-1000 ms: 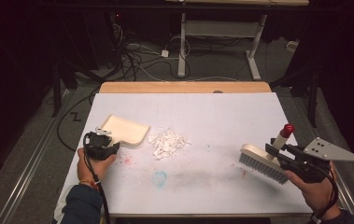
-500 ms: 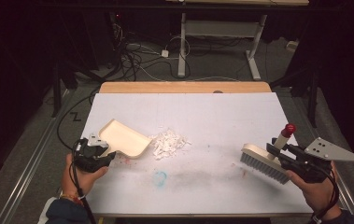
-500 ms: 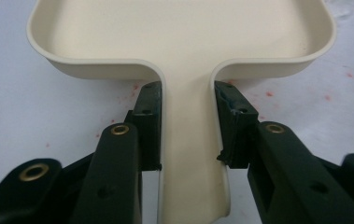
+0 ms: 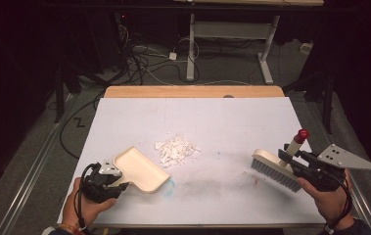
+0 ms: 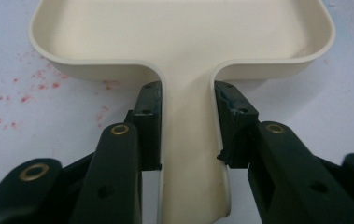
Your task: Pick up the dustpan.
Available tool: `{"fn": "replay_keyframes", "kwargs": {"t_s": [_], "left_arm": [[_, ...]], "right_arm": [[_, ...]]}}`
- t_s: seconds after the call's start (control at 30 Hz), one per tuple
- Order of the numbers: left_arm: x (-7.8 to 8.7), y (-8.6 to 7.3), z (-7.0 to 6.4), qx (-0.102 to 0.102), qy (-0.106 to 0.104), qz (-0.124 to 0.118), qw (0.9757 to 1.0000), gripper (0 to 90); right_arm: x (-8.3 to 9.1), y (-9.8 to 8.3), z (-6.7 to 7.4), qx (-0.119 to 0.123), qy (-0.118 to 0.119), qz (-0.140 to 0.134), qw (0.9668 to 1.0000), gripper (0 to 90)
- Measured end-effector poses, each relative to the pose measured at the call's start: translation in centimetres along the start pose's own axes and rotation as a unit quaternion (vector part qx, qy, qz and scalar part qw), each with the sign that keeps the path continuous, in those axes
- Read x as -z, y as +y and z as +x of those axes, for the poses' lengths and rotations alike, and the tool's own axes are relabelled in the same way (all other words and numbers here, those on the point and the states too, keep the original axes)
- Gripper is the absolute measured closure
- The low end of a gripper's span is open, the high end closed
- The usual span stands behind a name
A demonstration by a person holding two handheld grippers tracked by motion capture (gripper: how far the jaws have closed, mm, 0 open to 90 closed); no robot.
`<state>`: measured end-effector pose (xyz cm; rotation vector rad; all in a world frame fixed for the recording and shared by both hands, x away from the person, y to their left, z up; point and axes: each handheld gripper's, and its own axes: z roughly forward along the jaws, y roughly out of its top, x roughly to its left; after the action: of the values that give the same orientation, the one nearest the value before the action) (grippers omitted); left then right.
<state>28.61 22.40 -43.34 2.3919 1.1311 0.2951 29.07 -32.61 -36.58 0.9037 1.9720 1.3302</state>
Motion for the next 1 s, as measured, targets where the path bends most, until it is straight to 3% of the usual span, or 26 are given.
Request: {"fn": "replay_keyframes", "kwargs": {"t_s": [0.43,0.83,1.0], "left_arm": [[-0.7,0.4,-0.5,-0.018,-0.008,0.017,0.9997,63.5],[-1.5,0.4,-0.2,-0.012,-0.022,0.014,0.9996,63.3],[-1.7,0.4,-0.3,-0.015,-0.019,0.013,0.9996,63.3]], "right_arm": [[-0.7,-0.1,-0.3,-0.007,0.001,0.005,1.0,70.5],[-2.1,0.2,-0.4,-0.01,0.013,0.004,0.9999,70.5],[-3.0,0.2,-0.1,-0.008,0.017,0.005,0.9998,70.5]]}}
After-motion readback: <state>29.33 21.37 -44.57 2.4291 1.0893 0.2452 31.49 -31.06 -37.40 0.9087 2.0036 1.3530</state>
